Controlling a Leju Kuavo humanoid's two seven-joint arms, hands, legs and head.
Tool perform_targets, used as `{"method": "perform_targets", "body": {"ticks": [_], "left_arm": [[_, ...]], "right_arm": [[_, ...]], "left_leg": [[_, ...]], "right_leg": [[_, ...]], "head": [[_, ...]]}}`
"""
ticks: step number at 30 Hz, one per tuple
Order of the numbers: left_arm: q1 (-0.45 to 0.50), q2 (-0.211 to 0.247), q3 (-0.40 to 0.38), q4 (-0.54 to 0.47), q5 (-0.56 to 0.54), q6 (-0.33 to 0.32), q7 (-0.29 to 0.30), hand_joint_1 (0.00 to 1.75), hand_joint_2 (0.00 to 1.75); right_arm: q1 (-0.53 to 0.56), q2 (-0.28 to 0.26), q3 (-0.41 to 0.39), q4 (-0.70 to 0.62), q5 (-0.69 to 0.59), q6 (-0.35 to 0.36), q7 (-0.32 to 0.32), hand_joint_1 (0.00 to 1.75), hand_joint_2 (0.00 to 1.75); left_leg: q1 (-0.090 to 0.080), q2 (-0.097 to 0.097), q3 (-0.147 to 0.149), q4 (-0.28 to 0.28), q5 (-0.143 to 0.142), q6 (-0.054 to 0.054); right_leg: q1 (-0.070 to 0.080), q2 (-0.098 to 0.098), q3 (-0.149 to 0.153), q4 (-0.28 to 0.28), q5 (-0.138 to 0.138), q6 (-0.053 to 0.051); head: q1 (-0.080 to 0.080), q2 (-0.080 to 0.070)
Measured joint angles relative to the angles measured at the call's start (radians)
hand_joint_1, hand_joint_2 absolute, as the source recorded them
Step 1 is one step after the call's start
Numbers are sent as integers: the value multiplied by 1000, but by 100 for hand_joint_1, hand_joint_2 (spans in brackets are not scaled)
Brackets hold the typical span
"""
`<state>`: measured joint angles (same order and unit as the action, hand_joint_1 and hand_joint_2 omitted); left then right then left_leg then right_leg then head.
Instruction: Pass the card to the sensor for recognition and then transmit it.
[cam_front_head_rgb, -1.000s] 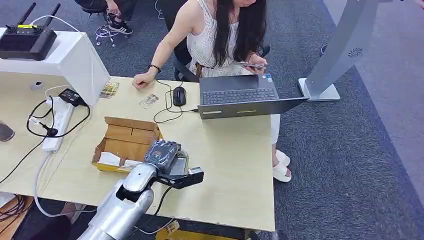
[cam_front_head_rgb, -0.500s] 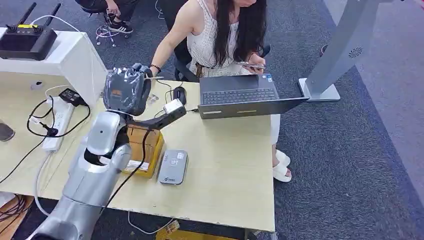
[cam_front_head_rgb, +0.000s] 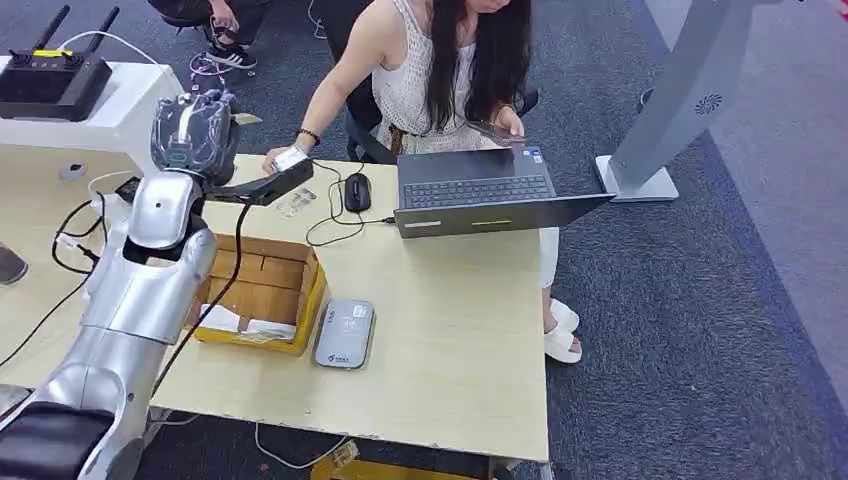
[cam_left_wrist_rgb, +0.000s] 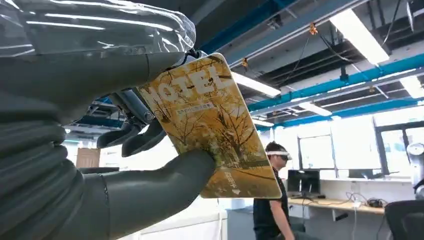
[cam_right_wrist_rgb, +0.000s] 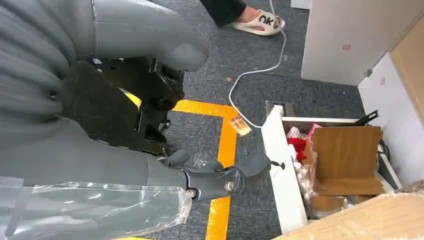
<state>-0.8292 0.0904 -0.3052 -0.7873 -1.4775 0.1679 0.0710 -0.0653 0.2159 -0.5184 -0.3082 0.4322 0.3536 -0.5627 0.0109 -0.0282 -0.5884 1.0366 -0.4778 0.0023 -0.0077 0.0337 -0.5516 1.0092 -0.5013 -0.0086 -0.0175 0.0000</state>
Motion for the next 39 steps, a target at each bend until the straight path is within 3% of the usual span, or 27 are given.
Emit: {"method": "perform_targets", "body": {"ticks": [36,37,39], "left_arm": [[-6,21,27,78,-9,19,2,175,175],[-6,21,27,78,-9,19,2,0,175],[-6,22,28,79,-9,19,2,0,175]], "right_arm": [[0,-5,19,0,-9,0,6,0,175],[0,-5,19,0,-9,0,6,0,175],[0,-5,21,1,-10,0,6,0,175]], "left_leg": [[0,0,0,0,1,0],[0,0,0,0,1,0],[0,0,0,0,1,0]], "right_leg": [[0,0,0,0,1,0],[0,0,0,0,1,0],[0,0,0,0,1,0]], "head": [[0,0],[0,0],[0,0]]}}
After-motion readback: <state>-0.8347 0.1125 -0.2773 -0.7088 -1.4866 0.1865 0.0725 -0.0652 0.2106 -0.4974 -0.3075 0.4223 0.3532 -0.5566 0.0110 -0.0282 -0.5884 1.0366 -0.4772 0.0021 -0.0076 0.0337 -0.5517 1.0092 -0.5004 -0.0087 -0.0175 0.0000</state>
